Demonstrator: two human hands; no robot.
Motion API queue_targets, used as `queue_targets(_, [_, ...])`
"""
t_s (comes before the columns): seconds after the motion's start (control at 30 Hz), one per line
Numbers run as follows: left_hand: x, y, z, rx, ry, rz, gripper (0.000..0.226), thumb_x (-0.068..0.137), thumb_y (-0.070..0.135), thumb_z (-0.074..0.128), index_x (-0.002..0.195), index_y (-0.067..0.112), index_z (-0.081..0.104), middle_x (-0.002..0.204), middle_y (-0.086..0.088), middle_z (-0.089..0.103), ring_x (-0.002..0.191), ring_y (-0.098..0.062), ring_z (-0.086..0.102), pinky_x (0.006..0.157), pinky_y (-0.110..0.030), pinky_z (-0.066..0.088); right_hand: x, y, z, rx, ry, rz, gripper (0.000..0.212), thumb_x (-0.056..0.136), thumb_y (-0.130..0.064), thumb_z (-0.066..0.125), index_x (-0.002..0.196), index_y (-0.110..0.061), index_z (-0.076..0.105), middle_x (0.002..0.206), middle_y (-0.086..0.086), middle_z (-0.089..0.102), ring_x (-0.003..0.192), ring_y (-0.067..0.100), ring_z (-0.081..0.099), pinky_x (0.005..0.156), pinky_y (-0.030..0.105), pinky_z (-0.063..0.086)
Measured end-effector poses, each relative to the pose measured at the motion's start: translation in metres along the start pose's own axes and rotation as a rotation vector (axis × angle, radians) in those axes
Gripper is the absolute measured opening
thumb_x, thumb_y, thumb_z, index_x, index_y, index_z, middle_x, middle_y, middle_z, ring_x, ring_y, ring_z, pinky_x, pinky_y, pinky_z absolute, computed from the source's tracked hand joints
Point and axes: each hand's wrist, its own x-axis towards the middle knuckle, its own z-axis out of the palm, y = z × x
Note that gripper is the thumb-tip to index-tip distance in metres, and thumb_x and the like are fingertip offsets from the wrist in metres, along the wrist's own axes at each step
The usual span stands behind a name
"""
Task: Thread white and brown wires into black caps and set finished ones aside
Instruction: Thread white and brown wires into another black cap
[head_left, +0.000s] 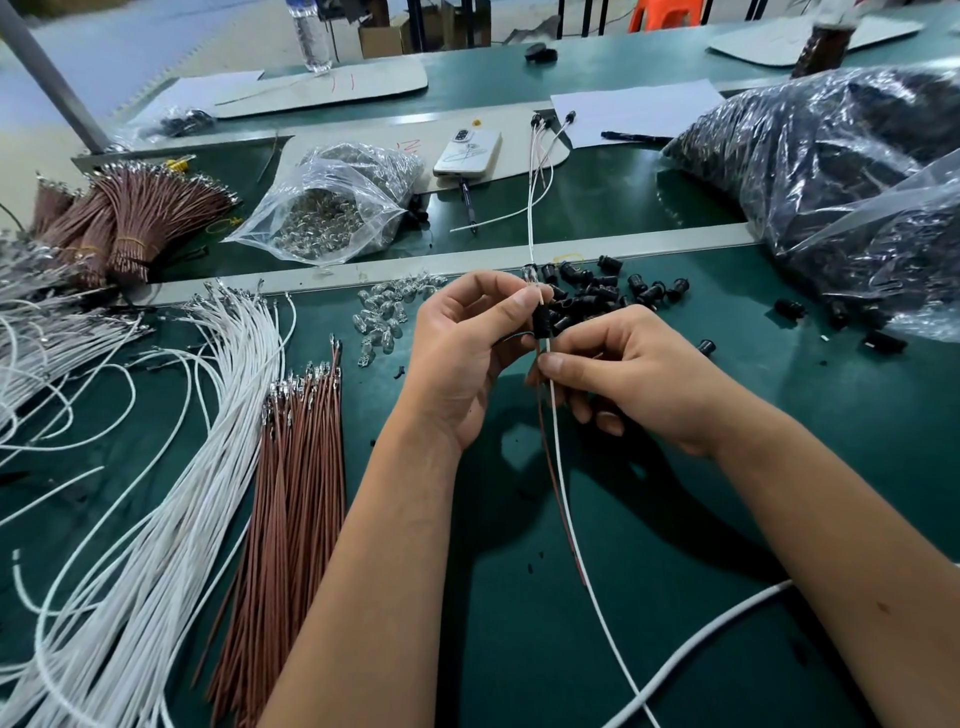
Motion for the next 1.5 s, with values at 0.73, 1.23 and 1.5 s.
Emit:
queue_targets(0.73, [-0.0012,-0.0001,0.0026,0.004,0.027,0.03,0.023,0.067,0.013,0.081,0.082,0.011,0.063,0.077,-0.002,0.071,0.071,-0.015,0.063,0.066,-0.024,0.054,-0.0004,0.0036,-0.0006,0.063,0.066,-0.011,0.024,0.091,-0.013,0.078,0.08,0.004,0.067,0.058,0.01,0.054,0.046,0.012,0.046,0.039,0.02,0.035])
queue_targets(1.23, [-0.0024,-0.0002,0.0017,0.026,-0.05,-0.061,0.019,0.068,0.013,0.079,0.085,0.009,0.071,0.098,-0.015,0.075,0.081,-0.022,0.07,0.077,-0.029,0.057,-0.0019,0.0001,-0.003,0.081,0.055,-0.02,0.016,0.092,-0.007,0.076,0.077,-0.008,0.07,0.054,0.0,0.054,0.043,0.005,0.045,0.039,0.017,0.035])
queue_targets(1.5, [-0.0036,0.0009,0.0033,0.115,-0.037,-0.056,0.016,0.072,0.016,0.082,0.085,0.014,0.072,0.098,-0.019,0.074,0.086,-0.026,0.068,0.078,-0.037,0.051,-0.0031,-0.0017,-0.0028,0.095,0.061,0.003,0.017,0.087,-0.009,0.08,0.075,-0.008,0.069,0.055,0.003,0.053,0.046,0.01,0.045,0.041,0.019,0.034])
